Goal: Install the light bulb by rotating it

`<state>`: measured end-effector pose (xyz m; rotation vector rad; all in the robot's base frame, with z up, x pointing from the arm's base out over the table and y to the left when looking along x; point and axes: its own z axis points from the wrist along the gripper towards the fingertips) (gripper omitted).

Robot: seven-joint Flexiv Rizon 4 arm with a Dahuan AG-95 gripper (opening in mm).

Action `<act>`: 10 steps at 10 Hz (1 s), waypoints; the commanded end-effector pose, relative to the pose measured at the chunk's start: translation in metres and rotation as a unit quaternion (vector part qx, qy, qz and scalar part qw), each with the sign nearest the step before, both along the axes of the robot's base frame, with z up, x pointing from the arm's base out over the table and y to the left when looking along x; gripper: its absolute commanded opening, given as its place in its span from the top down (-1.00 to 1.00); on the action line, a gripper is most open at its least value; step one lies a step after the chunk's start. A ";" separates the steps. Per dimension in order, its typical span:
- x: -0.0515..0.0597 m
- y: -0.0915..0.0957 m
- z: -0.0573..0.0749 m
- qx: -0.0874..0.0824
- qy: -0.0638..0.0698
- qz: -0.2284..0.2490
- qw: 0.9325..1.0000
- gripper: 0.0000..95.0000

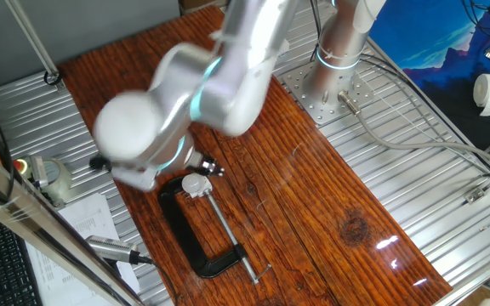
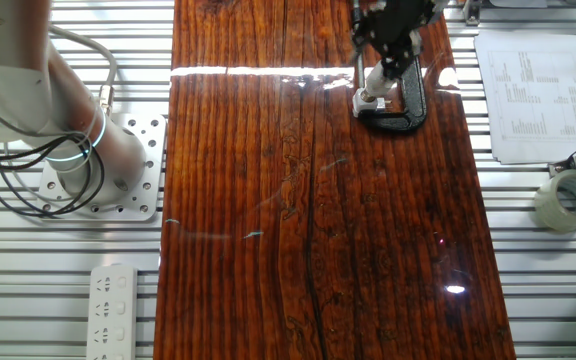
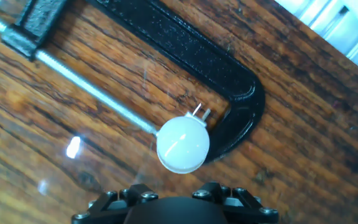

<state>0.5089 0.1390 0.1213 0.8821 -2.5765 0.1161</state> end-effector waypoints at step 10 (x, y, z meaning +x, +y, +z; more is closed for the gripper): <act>0.002 0.006 0.002 -0.008 -0.025 -0.041 0.999 -0.20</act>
